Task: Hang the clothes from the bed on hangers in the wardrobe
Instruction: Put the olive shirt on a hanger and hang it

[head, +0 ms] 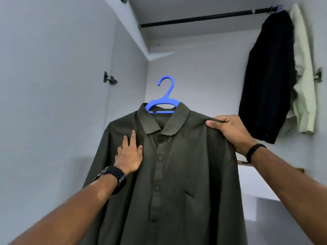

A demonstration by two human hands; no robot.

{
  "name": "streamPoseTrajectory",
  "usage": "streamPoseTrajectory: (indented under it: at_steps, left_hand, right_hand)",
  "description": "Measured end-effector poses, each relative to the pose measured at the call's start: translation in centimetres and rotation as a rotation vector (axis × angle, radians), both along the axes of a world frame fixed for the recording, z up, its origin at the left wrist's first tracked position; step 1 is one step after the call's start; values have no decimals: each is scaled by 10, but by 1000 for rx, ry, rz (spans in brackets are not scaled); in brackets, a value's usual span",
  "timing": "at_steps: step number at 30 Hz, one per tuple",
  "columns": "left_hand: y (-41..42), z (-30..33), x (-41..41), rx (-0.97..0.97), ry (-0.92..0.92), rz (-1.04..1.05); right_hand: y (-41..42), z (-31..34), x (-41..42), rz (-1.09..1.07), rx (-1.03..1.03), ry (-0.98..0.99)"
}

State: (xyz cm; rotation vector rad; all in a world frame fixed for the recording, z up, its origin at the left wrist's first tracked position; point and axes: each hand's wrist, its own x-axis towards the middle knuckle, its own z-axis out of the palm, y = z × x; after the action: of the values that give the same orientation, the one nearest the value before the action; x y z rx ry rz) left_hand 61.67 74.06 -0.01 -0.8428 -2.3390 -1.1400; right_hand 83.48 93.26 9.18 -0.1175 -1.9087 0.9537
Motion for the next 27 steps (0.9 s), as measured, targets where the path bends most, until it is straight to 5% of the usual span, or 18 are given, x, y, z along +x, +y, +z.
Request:
streamPoseTrajectory:
  at_steps: [10, 14, 16, 27]
  left_hand:
    - [68, 264, -15, 344, -188, -270]
    - [94, 377, -13, 787, -525, -580]
    - [107, 421, -10, 859, -641, -688]
    - [219, 504, 6, 829, -312, -707]
  right_hand:
    - [35, 241, -8, 4, -79, -7]
    - [45, 340, 12, -88, -133, -30]
    - [45, 382, 25, -127, -112, -32]
    - [85, 471, 67, -274, 65, -35]
